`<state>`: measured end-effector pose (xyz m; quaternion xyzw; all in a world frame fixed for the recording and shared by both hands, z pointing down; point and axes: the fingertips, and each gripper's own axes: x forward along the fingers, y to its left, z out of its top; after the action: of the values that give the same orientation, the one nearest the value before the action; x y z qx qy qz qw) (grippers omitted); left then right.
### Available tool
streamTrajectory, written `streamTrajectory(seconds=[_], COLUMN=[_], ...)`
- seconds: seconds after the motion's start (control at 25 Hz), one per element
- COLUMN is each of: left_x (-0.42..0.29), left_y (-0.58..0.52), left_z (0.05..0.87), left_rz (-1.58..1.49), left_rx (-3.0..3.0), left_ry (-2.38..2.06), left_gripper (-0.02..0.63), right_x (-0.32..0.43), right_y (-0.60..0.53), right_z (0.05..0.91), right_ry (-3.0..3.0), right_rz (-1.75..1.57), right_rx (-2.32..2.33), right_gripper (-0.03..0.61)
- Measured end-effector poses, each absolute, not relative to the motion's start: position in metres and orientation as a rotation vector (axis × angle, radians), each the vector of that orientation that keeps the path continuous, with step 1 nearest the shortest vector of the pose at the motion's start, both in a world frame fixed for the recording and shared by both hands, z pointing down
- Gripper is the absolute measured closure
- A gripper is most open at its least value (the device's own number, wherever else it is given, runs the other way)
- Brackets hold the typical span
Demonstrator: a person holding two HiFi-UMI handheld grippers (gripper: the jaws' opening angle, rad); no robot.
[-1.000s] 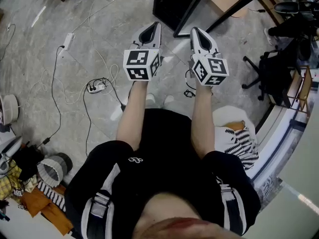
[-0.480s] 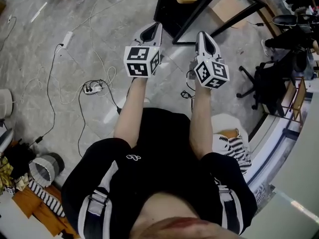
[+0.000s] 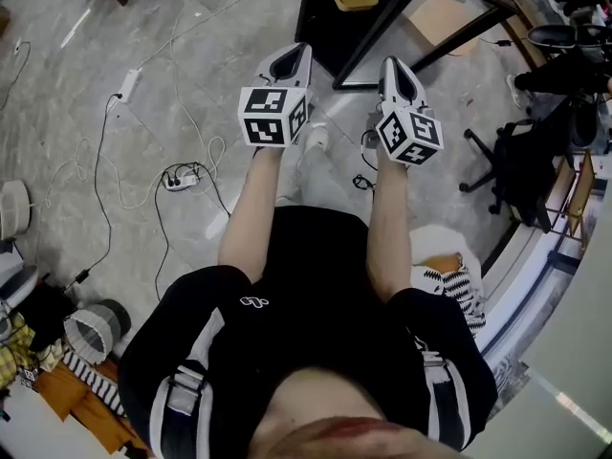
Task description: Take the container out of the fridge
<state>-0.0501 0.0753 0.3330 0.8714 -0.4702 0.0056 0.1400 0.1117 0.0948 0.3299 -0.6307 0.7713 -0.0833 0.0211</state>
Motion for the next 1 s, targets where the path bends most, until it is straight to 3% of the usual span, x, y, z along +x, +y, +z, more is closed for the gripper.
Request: streamTrajectory(seconds=[0.32, 1.0], left_x=[-0.057, 0.022], left_y=[-0.023, -0.195], left_z=[0.353, 0.343], left_rz=[0.066, 0.102], left_rx=[2.423, 2.44], left_ry=[-1.455, -1.506], left_gripper=[0.604, 0.604], right_x=[0.1, 0.169], right_y=[-0.015, -0.203], right_z=[0.358, 0.35], right_ry=[2.471, 2.532], right_rz=[-0.337, -0.312], right_rx=[-1.857, -1.811], right_gripper=[0.566, 0.566])
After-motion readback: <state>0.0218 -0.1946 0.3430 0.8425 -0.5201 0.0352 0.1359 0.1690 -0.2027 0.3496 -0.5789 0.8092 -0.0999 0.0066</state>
